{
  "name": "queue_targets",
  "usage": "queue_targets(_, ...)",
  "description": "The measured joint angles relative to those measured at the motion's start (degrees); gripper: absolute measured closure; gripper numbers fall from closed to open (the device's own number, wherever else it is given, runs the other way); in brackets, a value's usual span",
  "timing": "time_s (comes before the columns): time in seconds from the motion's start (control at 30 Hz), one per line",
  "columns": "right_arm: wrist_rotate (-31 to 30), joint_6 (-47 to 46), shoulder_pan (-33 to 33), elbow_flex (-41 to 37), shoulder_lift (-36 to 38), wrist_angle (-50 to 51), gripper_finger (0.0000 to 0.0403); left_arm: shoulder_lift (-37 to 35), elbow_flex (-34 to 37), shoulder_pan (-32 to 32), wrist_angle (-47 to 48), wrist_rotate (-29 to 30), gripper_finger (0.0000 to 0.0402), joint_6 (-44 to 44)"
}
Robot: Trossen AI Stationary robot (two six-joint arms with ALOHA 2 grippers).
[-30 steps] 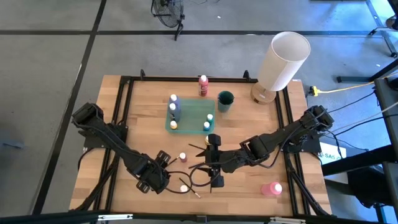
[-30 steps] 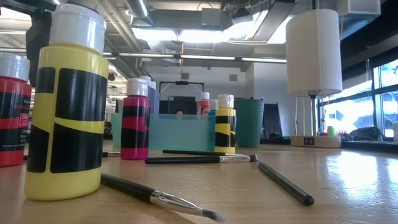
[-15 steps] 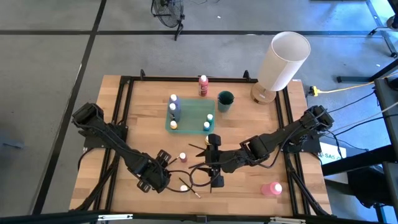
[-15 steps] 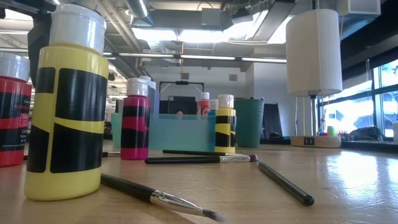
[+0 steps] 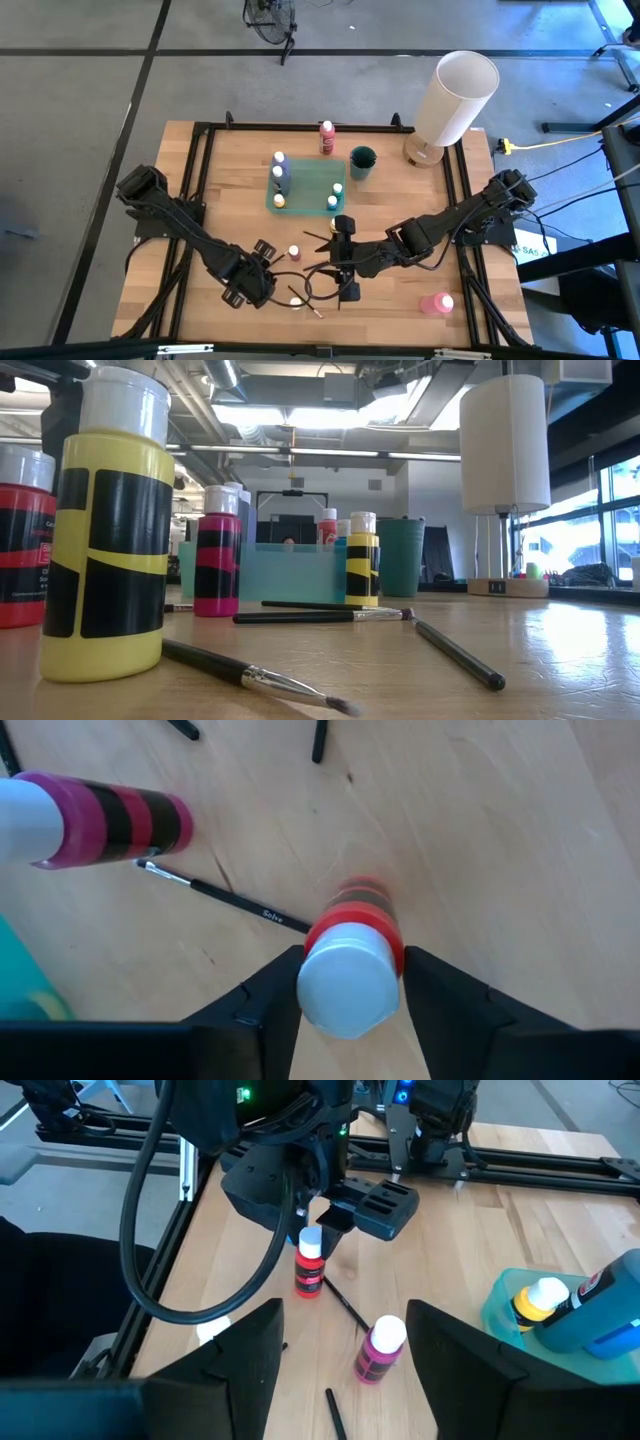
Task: Pick & Place Paint Supplies
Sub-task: Put the small red paint bottle into the green bin
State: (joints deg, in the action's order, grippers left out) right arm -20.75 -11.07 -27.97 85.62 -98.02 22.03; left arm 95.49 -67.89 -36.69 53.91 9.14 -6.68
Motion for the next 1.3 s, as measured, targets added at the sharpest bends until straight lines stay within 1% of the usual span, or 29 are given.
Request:
queue_targets(0.17, 0.00, 0.00, 0.00, 0.00, 0.00, 0.26, 0.0188, 0.61, -0.21, 0.44, 0.02, -1.12, 0.0252, 0.92)
queue_targets(0.67, -0.04, 1.09, 0.00, 0.00, 0.00, 0.43, 0.0187, -0.26, 0.01, 0.44, 0.15, -1.24, 0.0256, 0.56)
queue_targets(0.93, 0.03, 1.09, 0.00, 0.00, 0.00, 0.39, 0.0187, -0.64, -1.60, -0.17, 2.18, -0.78, 0.0265, -0.06)
queue_targets(1.1, 1.72, 3.41, -0.93, 0.01, 0.00, -1.03, 0.0187, -0.73, -3.03, -0.39, 4.90, 0.34, 0.0283, -1.53)
queue_targets(1.3, 1.51, 5.35, -2.24, 0.00, 0.00, -2.31, 0.0187, -0.75, -3.27, -0.39, 5.01, 0.32, 0.0283, -1.55)
